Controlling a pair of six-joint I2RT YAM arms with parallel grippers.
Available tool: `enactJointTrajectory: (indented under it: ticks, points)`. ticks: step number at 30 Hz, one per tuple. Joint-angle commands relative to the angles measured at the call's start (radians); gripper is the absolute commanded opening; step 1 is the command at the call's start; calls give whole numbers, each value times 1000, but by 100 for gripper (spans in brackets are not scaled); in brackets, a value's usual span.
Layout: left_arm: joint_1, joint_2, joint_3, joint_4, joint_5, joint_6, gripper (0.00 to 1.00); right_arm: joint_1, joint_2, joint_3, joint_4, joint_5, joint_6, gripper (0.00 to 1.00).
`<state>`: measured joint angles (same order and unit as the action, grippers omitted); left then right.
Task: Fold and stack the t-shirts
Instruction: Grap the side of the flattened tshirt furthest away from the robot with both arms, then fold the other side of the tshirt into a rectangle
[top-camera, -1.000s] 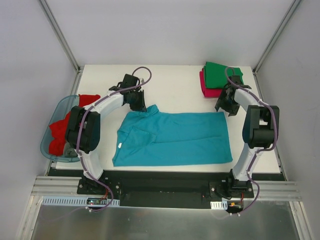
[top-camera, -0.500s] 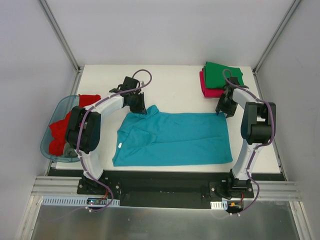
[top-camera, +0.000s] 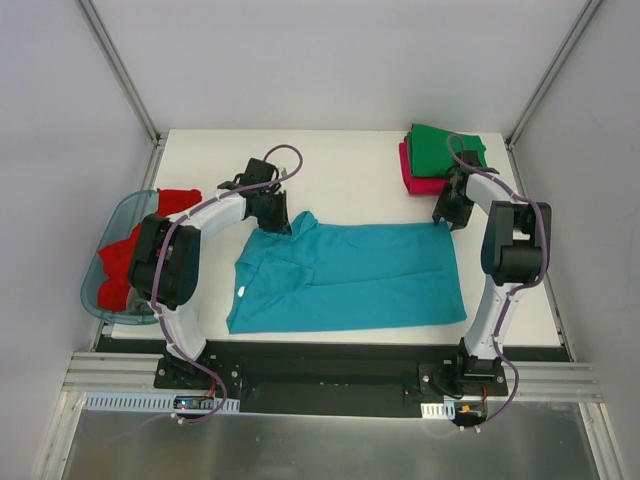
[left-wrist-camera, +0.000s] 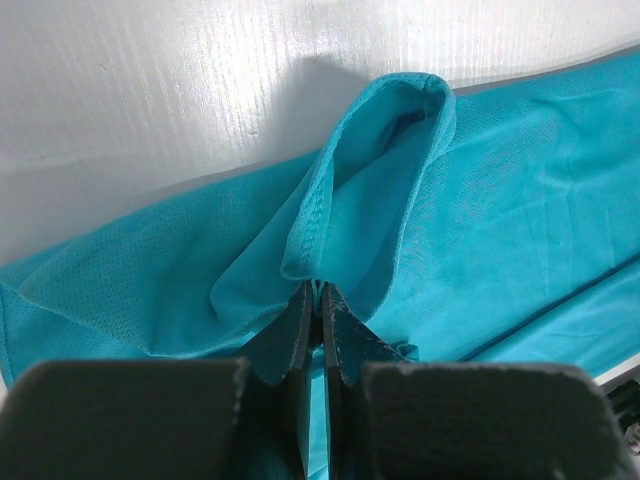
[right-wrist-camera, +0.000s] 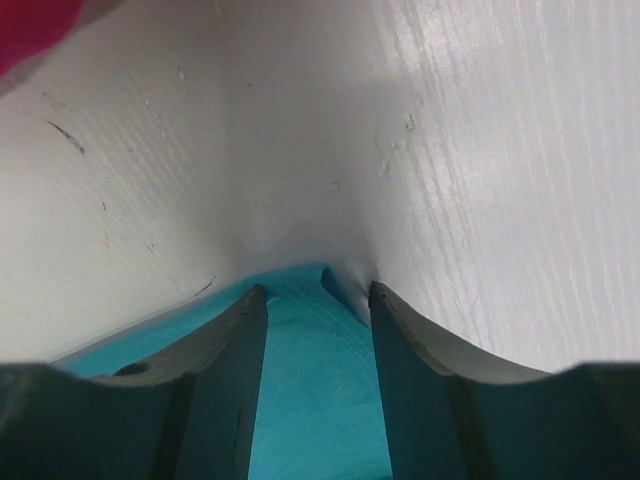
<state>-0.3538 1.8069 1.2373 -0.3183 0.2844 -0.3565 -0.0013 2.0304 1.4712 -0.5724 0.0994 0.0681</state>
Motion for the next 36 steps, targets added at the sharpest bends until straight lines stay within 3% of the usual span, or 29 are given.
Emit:
enactJointTrajectory:
  ticks: [1, 6, 13, 27, 36]
  points:
    - [-5, -55, -6, 7, 7, -4, 0, -20, 8, 35, 16, -49, -21, 44]
    - [-5, -75, -2, 7, 15, -4, 0, -20, -6, 21, 20, -30, -36, 30]
    - [-5, -109, -9, 10, 21, -2, 0, -19, -41, -28, 72, -76, -60, 2]
    - [-13, -251, -134, 38, 24, -90, 0, -9, -277, -248, 200, -182, -129, 1]
    - [-37, -418, -280, 54, 24, -122, 0, 0, -436, -396, 229, -122, -128, 1]
